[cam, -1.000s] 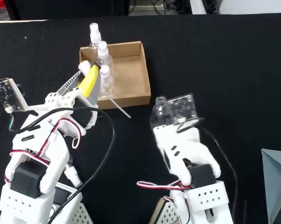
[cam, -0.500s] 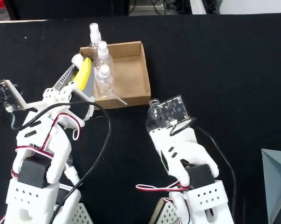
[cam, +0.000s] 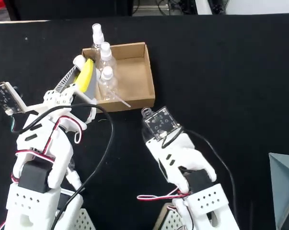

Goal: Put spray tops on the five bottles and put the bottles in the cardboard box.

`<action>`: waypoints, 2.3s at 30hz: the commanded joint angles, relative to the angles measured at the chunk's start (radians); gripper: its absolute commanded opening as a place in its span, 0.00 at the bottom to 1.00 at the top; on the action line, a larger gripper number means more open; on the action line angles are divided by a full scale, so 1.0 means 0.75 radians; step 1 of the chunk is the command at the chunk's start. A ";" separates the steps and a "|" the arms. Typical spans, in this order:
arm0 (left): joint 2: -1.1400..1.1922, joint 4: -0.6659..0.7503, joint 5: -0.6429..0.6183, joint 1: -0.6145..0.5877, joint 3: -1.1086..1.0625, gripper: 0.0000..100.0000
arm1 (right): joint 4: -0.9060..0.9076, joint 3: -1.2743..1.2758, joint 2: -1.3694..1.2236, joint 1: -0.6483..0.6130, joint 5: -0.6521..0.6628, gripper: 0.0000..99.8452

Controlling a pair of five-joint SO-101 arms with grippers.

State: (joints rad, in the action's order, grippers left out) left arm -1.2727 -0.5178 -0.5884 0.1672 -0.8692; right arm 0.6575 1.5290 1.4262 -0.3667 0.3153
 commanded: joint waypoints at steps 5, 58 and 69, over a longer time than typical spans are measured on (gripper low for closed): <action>-0.023 0.033 -0.012 0.003 0.021 0.03 | -0.053 -0.009 0.034 -0.020 0.020 0.05; -0.008 0.188 0.000 0.054 -0.150 0.03 | -0.151 0.021 0.034 -0.115 0.131 0.05; -0.008 0.299 0.000 0.066 -0.232 0.03 | -0.147 0.021 0.034 -0.115 0.131 0.05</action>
State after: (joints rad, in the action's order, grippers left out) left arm -1.2712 -0.3184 -0.5884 0.2179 -1.0625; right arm 0.5762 1.5489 1.4262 -0.4266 0.3997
